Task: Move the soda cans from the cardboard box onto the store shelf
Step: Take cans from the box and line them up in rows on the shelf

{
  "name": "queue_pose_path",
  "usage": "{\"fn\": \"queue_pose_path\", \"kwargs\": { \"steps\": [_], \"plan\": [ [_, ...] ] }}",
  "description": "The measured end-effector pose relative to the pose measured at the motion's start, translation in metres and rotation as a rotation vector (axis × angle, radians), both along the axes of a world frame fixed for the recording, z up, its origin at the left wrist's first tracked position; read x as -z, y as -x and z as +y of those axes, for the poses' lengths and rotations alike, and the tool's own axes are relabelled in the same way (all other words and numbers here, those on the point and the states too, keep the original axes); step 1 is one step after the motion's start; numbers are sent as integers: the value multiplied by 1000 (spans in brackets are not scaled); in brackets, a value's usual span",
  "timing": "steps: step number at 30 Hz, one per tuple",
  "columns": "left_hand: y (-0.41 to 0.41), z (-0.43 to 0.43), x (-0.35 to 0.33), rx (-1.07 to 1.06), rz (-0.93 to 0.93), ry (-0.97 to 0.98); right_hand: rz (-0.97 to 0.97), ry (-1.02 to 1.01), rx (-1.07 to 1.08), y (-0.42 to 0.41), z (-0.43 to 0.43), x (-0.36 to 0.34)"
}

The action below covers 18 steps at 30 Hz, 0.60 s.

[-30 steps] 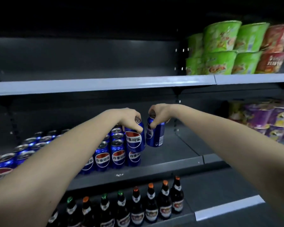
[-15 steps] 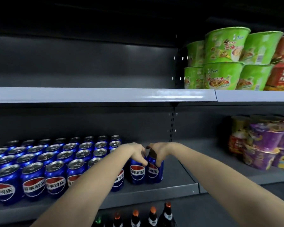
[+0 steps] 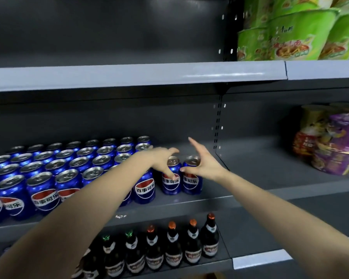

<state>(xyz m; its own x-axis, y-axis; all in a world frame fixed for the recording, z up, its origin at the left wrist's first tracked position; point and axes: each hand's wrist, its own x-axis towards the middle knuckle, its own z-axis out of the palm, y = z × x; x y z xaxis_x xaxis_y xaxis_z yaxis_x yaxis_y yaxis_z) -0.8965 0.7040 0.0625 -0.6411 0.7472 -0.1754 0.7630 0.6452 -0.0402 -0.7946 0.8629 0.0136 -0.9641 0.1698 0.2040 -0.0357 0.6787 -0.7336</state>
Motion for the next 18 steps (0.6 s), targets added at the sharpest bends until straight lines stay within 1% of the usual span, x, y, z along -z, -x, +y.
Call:
{"fn": "queue_pose_path", "kwargs": {
  "steps": [1,2,5,7,10,15,18],
  "plan": [
    [-2,-4,5,34,49,-16,92,35,104,-7,-6,16],
    [-5,-8,11,65,87,-40,129,50,190,-13,-11,33],
    [-14,-16,30,69,158,-142,148,76,345,-16,-22,69],
    [-15,-16,36,34,191,-199,145,111,403,-15,-24,73],
    [-6,-12,41,-17,200,-223,85,96,389,-14,-24,66],
    [13,-1,37,-83,206,-132,19,28,311,-13,-38,61],
    [22,5,37,-81,290,-106,31,-44,277,-3,-53,65]
  ]
}}
